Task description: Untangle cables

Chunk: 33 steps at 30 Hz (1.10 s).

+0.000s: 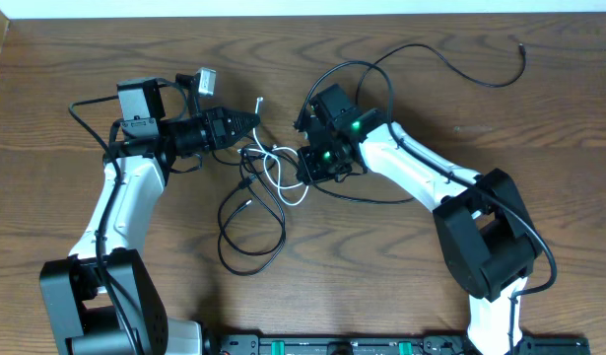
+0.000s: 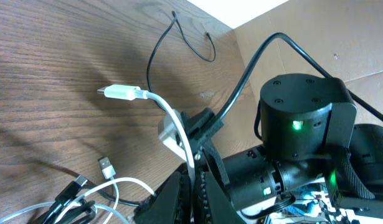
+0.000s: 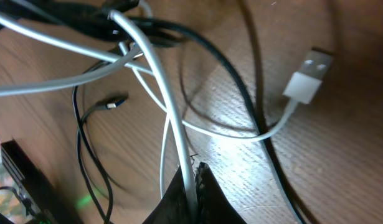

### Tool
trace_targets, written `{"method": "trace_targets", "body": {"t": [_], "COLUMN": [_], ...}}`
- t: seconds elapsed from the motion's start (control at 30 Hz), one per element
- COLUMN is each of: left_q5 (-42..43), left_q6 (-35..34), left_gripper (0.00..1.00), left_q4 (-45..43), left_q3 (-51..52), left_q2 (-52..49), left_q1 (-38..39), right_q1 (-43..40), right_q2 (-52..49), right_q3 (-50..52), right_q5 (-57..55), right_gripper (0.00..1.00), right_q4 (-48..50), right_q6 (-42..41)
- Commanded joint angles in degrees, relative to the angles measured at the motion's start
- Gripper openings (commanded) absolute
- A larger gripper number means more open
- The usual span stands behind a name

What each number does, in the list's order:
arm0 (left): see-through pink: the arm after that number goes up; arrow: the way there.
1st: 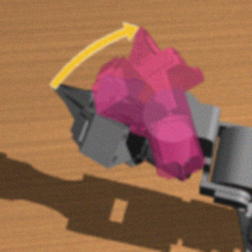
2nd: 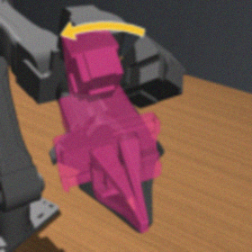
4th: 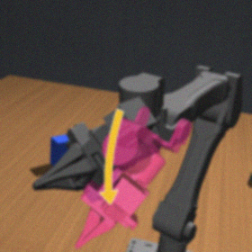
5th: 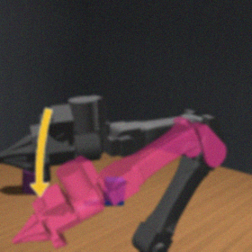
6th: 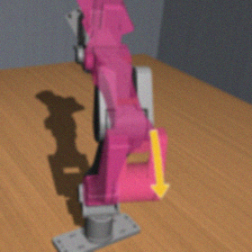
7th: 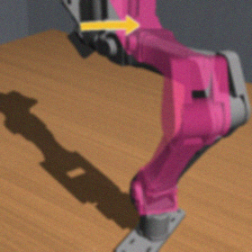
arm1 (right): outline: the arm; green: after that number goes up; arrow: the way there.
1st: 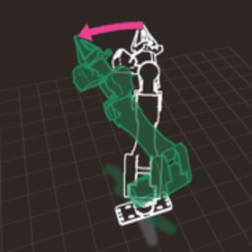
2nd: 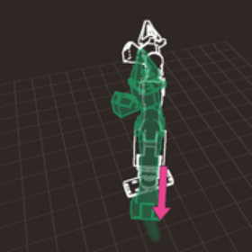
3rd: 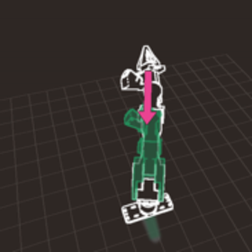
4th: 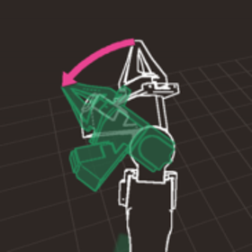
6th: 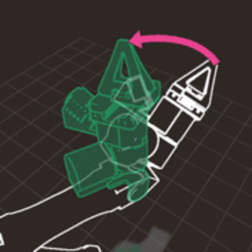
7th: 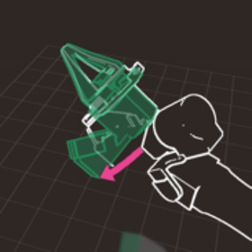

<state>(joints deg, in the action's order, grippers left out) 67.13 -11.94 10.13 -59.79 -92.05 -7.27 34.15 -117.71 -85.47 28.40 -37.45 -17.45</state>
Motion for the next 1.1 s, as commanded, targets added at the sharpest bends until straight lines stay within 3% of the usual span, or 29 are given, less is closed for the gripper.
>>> {"method": "trace_targets", "body": {"t": [0.0, 0.53, 0.93, 1.07], "left_q5": [-0.31, -0.33, -0.33, -0.33], "left_q6": [1.01, 1.01, 1.03, 1.03], "left_gripper": [0.07, 0.07, 0.07, 0.07], "left_q4": [0.13, 0.13, 0.13, 0.13], "left_q3": [-0.63, -0.52, -0.52, -0.52], "left_q2": [0.33, 0.33, 0.33, 0.33], "left_q1": [0.22, 0.22, 0.22, 0.22], "right_q1": [-1.31, -3.37, -7.61, -8.31], "right_q2": [4.11, 10.75, 22.08, 26.53], "right_q3": [-3.23, -5.7, -7.02, -7.02], "right_q5": [-0.9, -5.95, -6.86, -7.1], "right_gripper": [0.01, 0.01, 0.01, 0.01], "right_q4": [0.22, -0.26, 3.87, 6.01], "right_q6": [2.1, 18.91, 19.61, 14.73]}}
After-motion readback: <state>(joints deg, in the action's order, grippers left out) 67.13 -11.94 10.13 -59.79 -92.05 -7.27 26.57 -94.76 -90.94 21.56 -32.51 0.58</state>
